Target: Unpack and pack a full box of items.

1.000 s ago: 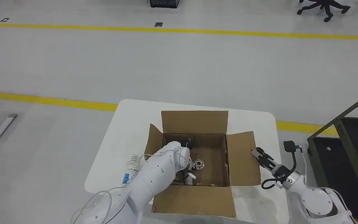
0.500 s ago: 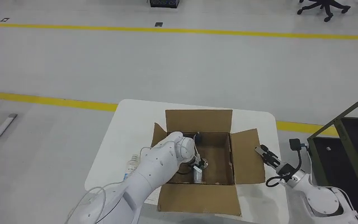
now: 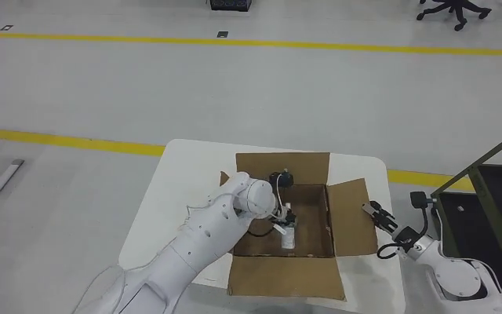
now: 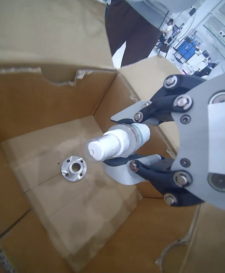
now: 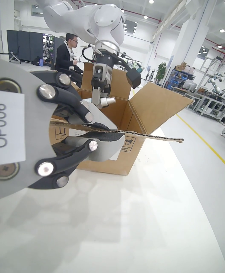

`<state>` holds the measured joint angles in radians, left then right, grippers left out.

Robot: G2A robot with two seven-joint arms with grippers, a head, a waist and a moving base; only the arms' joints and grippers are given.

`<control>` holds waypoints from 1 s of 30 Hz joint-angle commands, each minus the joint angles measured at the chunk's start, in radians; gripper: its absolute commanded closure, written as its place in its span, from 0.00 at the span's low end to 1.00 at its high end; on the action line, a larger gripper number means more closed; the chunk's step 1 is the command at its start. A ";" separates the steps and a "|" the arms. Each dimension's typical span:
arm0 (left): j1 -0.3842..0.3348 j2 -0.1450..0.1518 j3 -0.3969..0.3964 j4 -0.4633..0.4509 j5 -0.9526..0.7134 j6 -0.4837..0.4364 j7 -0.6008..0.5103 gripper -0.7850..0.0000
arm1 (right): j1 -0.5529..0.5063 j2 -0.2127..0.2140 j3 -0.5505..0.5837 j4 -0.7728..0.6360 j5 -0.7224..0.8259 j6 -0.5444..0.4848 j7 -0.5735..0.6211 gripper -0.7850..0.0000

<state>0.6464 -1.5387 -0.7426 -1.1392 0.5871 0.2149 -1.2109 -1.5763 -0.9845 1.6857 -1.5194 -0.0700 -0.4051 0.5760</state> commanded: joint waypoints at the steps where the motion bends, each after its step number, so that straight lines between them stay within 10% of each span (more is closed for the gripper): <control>1: 0.045 0.030 -0.057 -0.107 0.040 0.016 -0.031 1.00 | 0.000 0.000 0.002 0.004 0.002 -0.001 0.002 1.00; 11: 0.206 0.112 -0.225 -0.491 0.219 0.048 -0.149 1.00 | 0.008 0.001 0.006 0.020 0.002 -0.003 0.008 1.00; 30: 0.215 0.113 -0.228 -0.506 0.209 0.039 -0.131 1.00 | 0.011 -0.001 0.001 0.015 0.007 -0.004 0.013 1.00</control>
<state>0.8553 -1.4255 -0.9715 -1.6384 0.8063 0.2640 -1.3574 -1.5649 -0.9853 1.6877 -1.5038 -0.0631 -0.4097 0.5881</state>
